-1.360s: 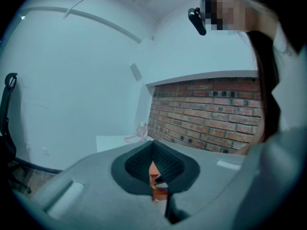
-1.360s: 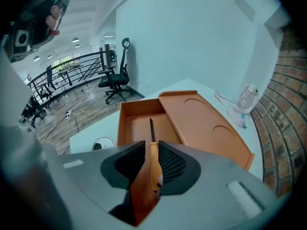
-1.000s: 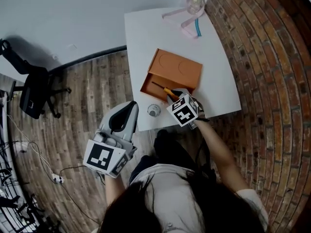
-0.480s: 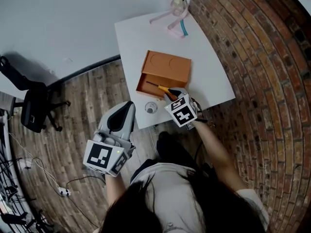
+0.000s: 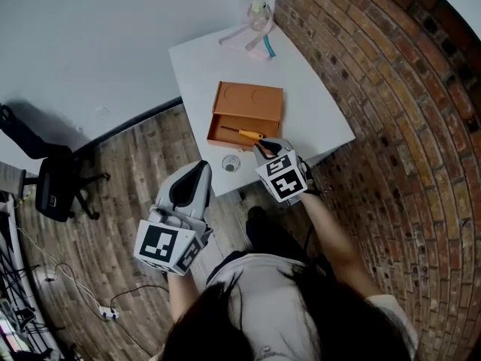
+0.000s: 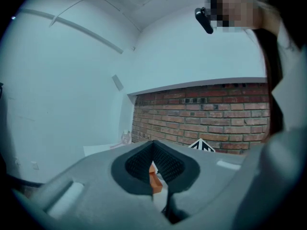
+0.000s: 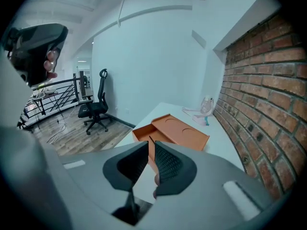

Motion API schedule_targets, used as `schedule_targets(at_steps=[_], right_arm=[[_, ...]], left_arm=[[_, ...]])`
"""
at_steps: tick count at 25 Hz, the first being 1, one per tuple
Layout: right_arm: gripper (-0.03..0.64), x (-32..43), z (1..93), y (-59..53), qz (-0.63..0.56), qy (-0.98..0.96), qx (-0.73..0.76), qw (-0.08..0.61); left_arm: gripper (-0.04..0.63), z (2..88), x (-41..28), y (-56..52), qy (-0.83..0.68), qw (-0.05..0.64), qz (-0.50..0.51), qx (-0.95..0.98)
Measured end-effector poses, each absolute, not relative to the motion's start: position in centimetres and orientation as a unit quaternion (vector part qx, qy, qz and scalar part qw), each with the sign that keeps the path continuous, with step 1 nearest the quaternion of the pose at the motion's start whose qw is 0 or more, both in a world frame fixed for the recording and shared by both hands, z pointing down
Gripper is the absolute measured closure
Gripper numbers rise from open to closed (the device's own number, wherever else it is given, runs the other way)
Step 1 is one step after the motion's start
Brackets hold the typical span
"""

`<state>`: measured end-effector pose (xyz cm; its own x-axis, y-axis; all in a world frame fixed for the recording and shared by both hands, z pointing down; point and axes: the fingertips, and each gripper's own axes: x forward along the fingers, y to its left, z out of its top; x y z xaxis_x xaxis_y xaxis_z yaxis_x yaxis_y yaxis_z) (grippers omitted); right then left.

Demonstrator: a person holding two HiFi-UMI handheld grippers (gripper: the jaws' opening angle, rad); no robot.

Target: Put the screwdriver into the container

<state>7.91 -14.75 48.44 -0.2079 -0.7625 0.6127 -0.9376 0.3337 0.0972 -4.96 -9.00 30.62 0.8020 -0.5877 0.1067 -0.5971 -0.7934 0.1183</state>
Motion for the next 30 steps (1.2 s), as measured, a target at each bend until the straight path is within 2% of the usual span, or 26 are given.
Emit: schedule_targets(at_steps=[30], right_arm=[[0.611,4.7,38.7,-0.2,0.095,-0.750,0.637,0.150]], left_arm=[[0.594,29.2,-8.8,4.1,-0.282,0.045,0.014,0.958]])
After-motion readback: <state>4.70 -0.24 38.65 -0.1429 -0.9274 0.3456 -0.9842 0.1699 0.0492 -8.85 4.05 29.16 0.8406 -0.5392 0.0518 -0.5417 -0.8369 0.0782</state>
